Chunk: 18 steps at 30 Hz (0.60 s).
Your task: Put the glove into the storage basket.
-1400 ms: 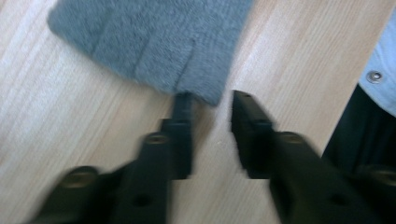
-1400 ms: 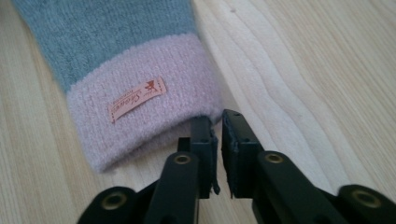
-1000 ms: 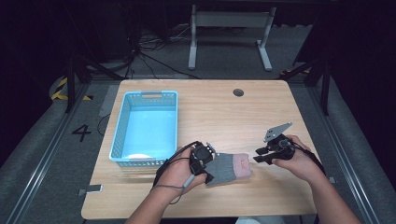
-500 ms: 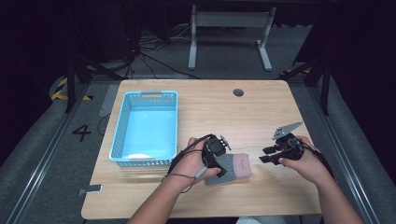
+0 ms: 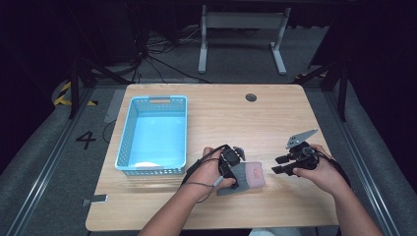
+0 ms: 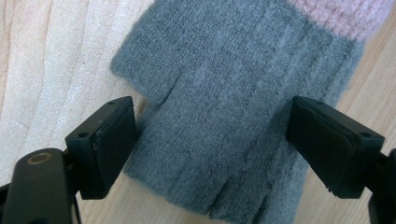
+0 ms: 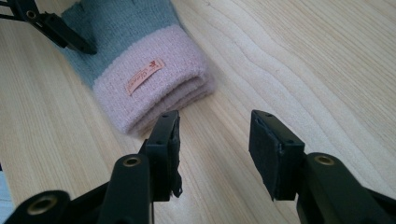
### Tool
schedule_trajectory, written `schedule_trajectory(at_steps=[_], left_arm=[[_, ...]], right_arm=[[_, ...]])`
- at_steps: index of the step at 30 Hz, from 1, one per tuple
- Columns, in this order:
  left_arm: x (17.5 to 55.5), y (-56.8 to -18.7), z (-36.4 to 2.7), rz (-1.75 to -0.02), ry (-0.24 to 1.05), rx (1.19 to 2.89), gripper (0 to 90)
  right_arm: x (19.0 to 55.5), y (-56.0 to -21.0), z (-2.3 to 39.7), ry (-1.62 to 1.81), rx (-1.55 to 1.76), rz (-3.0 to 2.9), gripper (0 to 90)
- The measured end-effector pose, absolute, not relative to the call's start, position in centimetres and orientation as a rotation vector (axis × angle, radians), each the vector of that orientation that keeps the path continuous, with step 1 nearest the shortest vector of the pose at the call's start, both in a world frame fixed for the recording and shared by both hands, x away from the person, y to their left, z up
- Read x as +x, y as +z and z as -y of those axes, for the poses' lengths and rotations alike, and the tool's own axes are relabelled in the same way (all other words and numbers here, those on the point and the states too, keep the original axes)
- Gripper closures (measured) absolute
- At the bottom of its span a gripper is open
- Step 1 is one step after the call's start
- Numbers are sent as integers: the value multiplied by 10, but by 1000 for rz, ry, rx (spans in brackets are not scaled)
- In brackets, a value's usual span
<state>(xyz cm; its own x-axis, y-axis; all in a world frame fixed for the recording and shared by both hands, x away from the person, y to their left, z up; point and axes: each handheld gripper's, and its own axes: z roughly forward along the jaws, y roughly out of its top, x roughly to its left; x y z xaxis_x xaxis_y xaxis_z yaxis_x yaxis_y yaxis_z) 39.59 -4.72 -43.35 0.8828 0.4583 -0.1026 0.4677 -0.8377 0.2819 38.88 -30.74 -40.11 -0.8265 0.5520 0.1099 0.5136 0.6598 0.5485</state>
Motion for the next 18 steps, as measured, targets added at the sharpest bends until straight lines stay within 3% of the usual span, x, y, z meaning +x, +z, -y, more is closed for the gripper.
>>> schedule_trajectory(at_steps=[6,10,12,16,18], left_arm=[[395,-435,50,-678,-30,2771,155],[395,-433,51,-653,-43,2792,208],[394,-431,51,-646,-74,2786,301],[390,-428,52,-601,-170,2783,627],[390,-428,52,-615,-181,2769,656]], right_arm=[[389,-403,306,895,898,-2805,542],[390,-405,306,895,894,-2811,540],[390,-404,306,902,898,-2807,539],[389,-403,307,922,895,-2801,538],[389,-403,309,924,899,-2797,538]])
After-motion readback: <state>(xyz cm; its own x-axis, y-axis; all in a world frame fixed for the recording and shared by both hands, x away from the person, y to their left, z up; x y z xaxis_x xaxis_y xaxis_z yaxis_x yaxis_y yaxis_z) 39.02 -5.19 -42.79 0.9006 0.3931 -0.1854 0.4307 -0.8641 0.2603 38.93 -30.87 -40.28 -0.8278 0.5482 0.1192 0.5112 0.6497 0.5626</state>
